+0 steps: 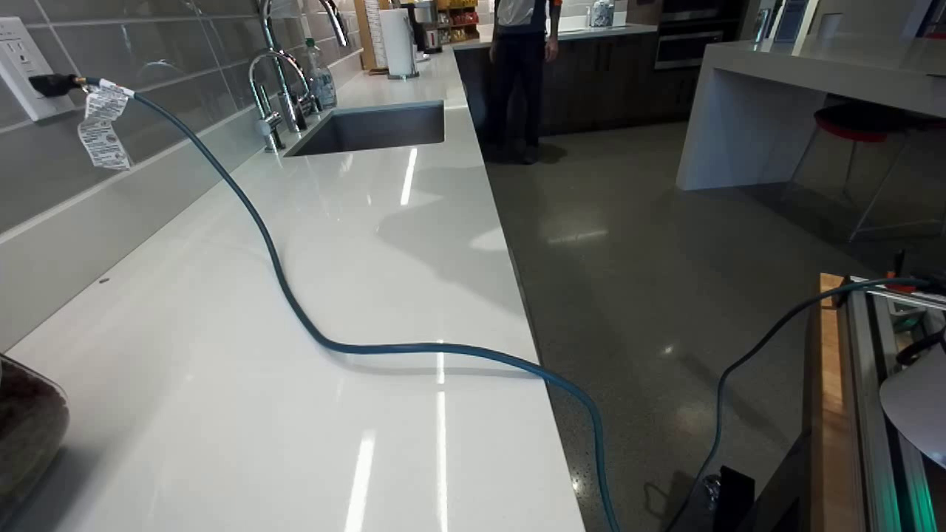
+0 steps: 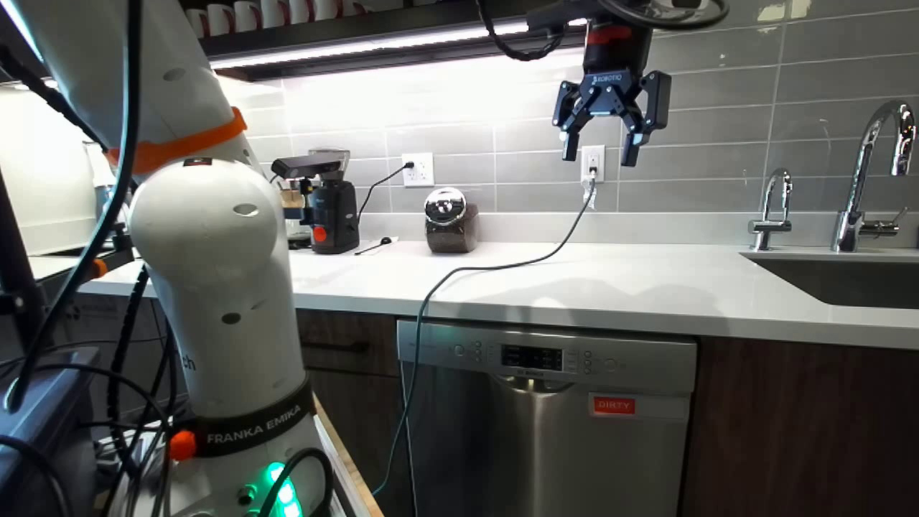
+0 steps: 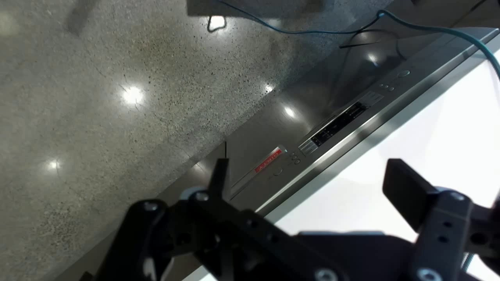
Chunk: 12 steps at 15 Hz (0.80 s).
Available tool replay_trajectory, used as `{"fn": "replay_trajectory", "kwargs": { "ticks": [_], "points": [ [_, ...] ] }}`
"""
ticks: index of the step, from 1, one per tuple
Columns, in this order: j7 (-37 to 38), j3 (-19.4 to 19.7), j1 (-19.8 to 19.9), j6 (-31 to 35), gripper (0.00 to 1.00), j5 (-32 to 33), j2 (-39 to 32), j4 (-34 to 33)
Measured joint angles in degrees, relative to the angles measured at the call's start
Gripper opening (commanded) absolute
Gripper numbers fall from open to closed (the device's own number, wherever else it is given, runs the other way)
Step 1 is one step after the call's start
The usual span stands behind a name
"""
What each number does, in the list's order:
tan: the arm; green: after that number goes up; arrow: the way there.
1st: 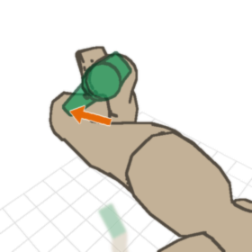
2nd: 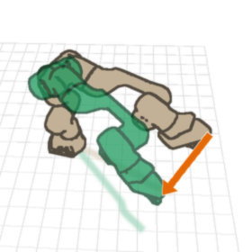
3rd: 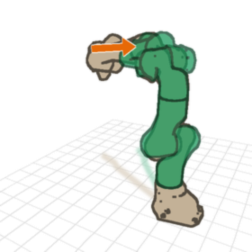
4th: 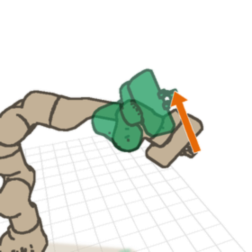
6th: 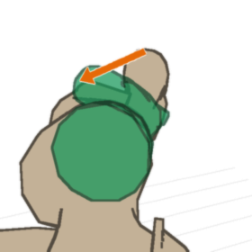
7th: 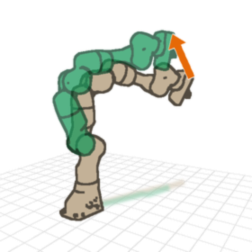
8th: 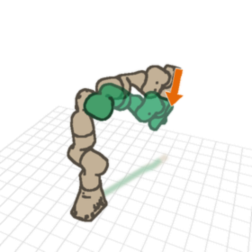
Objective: Press a button on the right side of the oven
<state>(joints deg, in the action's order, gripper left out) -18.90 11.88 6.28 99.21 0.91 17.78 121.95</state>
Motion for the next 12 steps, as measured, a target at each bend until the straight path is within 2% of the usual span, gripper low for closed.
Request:
{"fn": "replay_trajectory", "kwargs": {
  "ticks": [7, 12],
  "points": [
    [-14.69, -1.01, -4.03, 17.65, 1.0, -0.37, -2.17, 10.25],
    [-23.49, -1.42, -5.93, 24.95, 1.0, -3.43, -5.08, 14.55]
  ]
}}
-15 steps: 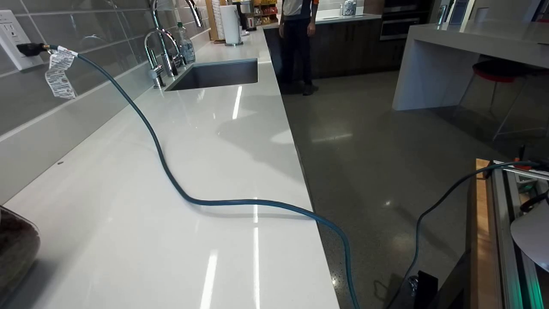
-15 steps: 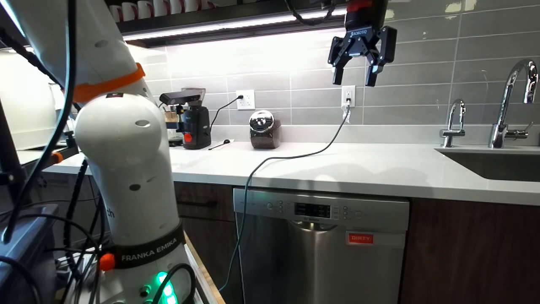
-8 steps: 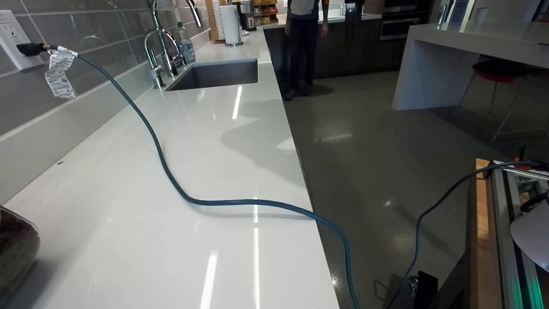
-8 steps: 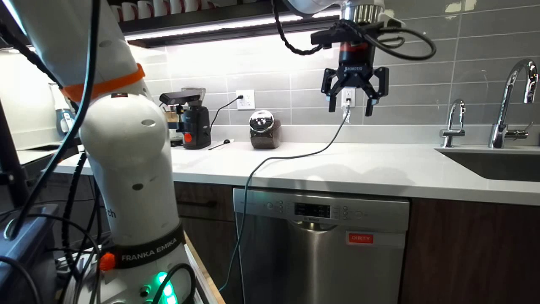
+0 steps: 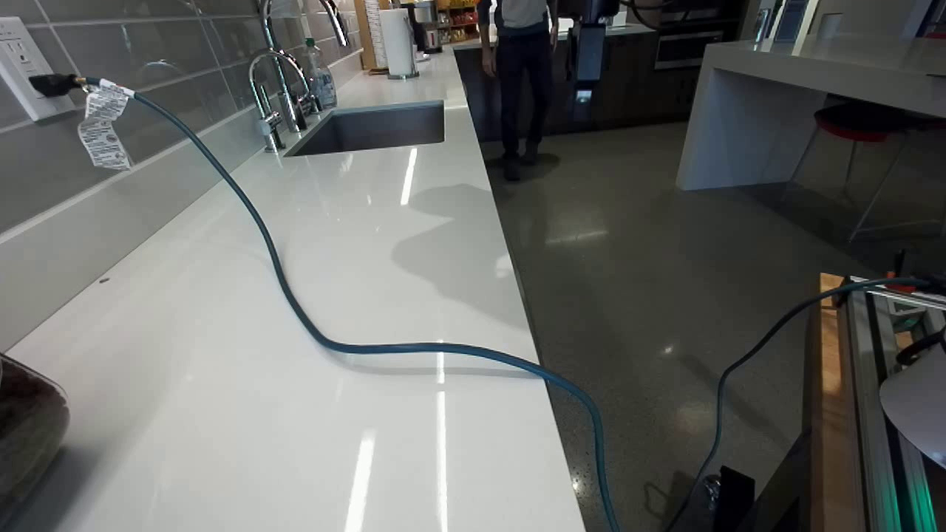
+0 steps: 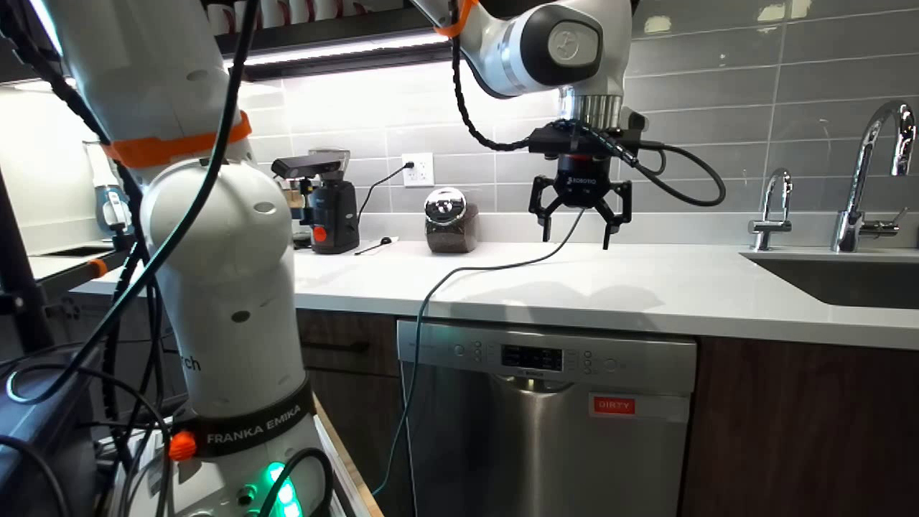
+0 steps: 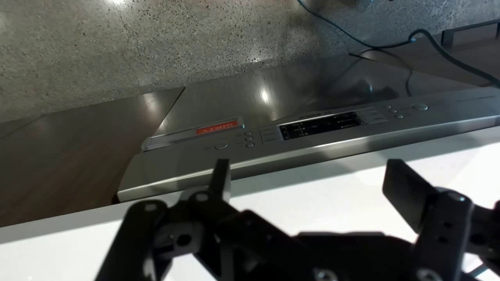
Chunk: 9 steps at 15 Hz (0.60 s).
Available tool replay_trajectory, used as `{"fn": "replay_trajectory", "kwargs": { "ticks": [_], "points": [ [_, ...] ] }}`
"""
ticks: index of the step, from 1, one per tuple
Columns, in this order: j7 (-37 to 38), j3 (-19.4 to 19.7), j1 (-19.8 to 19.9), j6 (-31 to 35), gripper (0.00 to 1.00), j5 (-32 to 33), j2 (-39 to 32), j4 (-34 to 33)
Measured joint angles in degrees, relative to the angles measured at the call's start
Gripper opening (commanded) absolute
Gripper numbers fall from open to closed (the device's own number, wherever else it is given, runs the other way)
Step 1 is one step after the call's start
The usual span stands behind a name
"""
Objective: Press a button on the right side of the oven
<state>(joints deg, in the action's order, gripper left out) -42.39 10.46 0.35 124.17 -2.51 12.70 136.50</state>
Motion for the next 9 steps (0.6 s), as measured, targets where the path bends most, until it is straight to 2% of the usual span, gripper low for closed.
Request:
{"fn": "replay_trajectory", "kwargs": {
  "ticks": [4, 9],
  "points": [
    [-4.89, -0.1, -0.04, 0.87, 1.0, -1.98, -1.98, 0.72],
    [-5.57, -0.1, -0.04, 0.88, 1.0, -2.16, -2.48, 0.72]
  ]
}}
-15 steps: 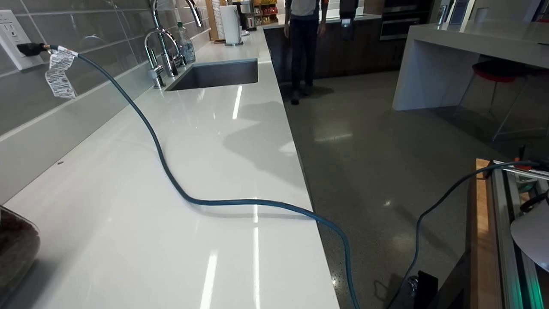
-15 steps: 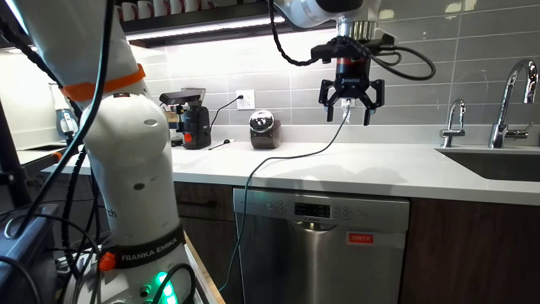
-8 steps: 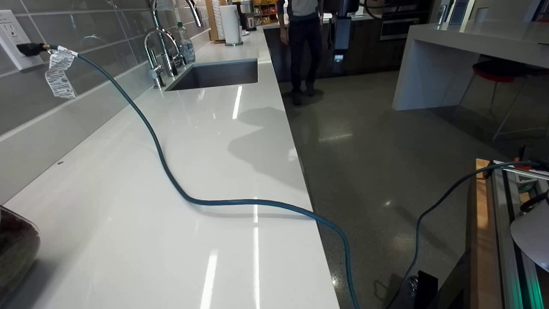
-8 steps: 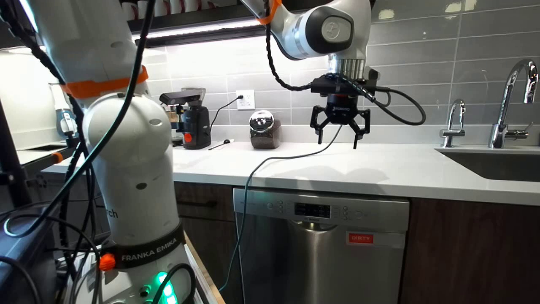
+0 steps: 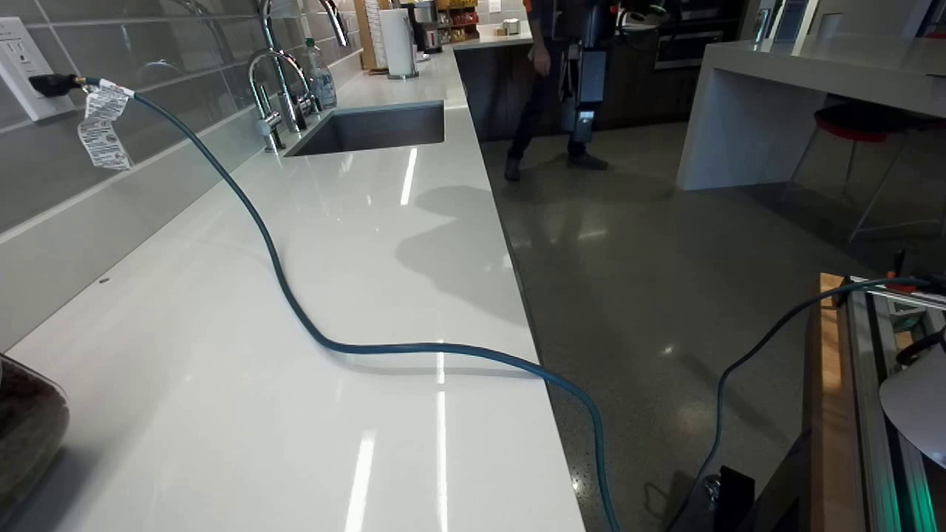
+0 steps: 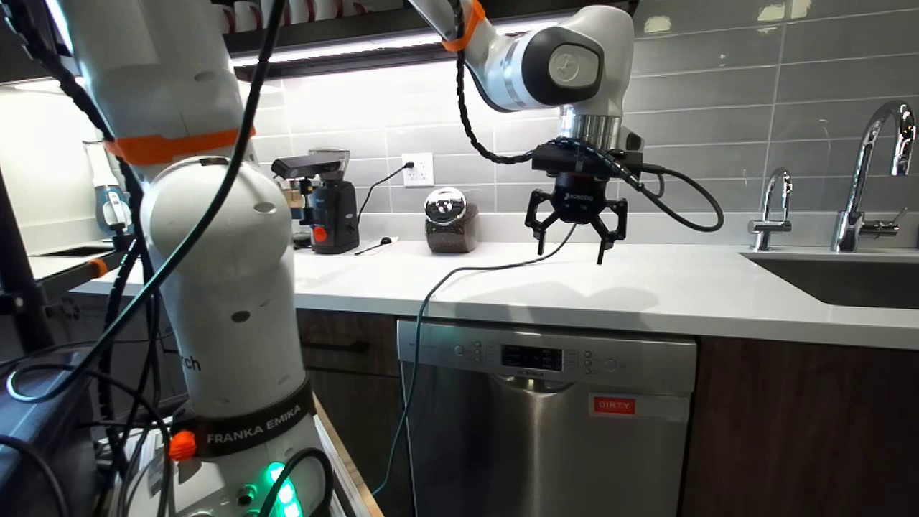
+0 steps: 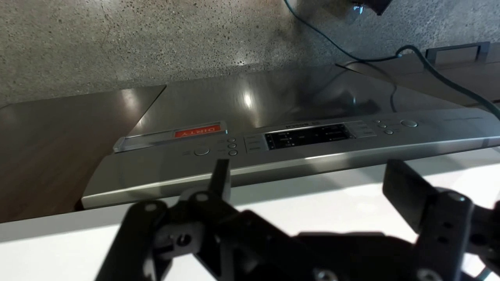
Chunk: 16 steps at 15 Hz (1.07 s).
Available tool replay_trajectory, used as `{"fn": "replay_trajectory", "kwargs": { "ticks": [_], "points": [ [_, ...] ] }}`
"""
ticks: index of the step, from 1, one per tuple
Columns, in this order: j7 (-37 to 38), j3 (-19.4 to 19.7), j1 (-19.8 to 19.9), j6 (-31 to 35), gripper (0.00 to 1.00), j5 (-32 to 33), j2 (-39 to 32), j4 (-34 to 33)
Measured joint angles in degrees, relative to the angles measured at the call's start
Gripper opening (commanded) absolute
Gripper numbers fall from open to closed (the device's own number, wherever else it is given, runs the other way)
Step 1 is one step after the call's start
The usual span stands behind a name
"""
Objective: Press a button on the right side of the oven
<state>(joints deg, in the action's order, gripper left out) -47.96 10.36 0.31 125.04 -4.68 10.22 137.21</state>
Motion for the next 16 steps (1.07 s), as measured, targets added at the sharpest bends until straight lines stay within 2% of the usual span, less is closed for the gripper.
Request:
{"fn": "replay_trajectory", "kwargs": {
  "ticks": [5, 11, 16],
  "points": [
    [0.6, -0.72, 0.43, 1.35, 1.0, 1.41, -0.28, 0.26],
    [1.2, -1.01, 1.18, 15.39, 1.0, 1.3, -4.68, 5.14],
    [-2.59, -1.01, 1.63, 23.17, 1.0, -3.52, -8.54, 8.05]
  ]
}}
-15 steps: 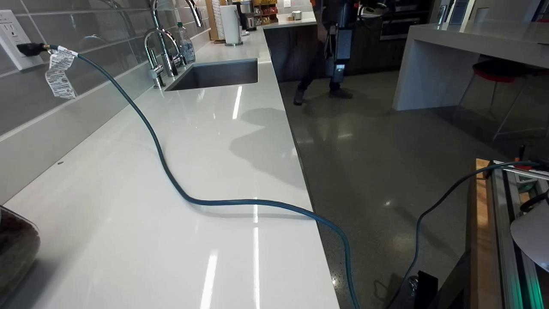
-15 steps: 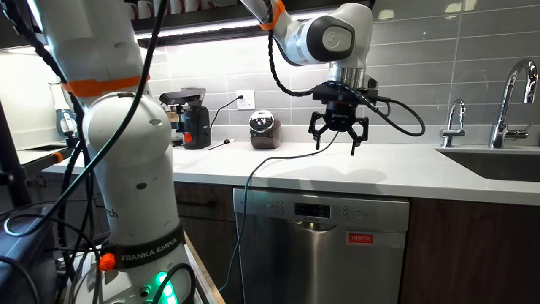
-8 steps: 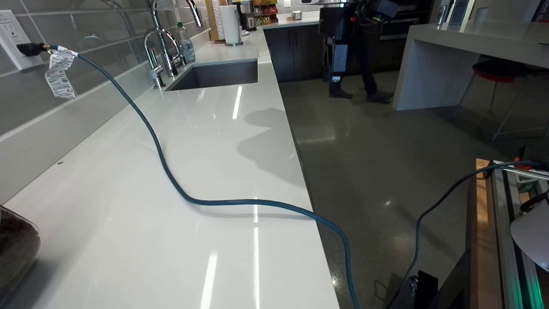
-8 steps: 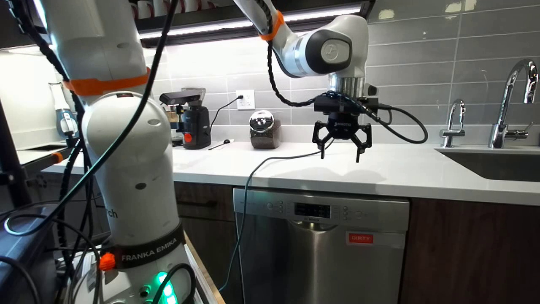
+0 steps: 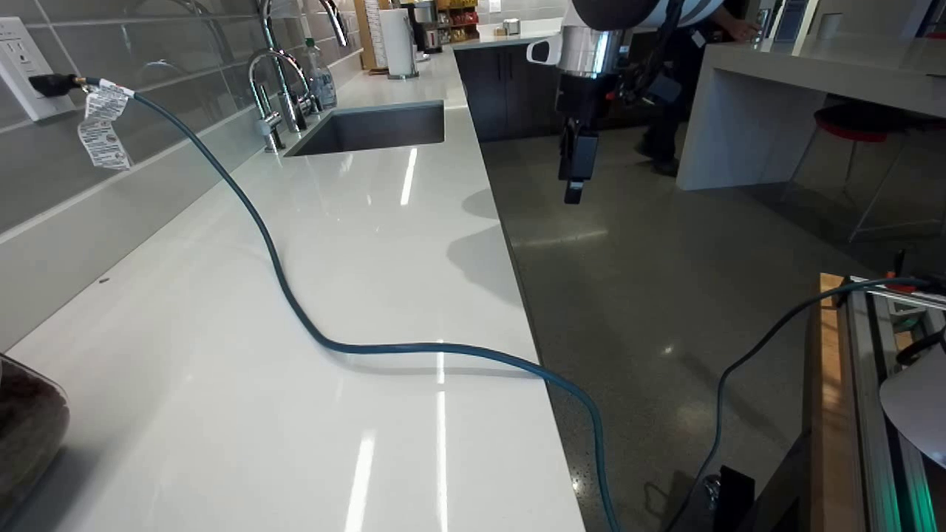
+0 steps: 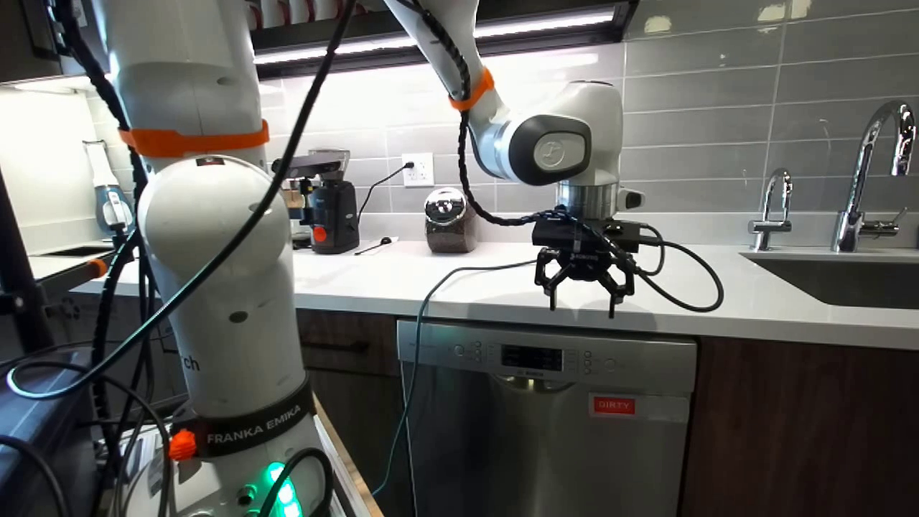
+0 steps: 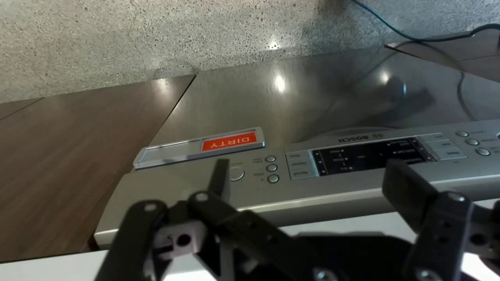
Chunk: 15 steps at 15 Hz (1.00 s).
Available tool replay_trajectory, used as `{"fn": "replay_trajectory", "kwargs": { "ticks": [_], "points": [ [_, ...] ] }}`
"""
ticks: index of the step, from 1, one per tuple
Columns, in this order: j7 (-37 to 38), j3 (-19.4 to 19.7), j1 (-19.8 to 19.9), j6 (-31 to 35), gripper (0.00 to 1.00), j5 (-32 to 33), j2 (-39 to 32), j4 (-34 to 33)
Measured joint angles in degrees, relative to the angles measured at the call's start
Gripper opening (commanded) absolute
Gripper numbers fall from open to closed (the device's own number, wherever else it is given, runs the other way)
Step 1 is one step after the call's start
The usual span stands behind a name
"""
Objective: Press a button on the right side of the oven
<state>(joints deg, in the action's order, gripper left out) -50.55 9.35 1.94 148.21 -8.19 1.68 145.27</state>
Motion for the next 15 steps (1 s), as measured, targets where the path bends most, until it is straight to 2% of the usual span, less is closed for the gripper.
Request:
{"fn": "replay_trajectory", "kwargs": {
  "ticks": [5, 13, 15],
  "points": [
    [-8.54, -1.01, 0.85, 4.38, 1.0, -8.58, -4.27, 0.46],
    [-20.4, -5.77, 4.07, 9.49, 1.0, -18.78, -10.83, -0.1],
    [-22.61, -6.16, 4.25, 10.61, 0.74, -20.56, -12.24, -0.54]
  ]
}}
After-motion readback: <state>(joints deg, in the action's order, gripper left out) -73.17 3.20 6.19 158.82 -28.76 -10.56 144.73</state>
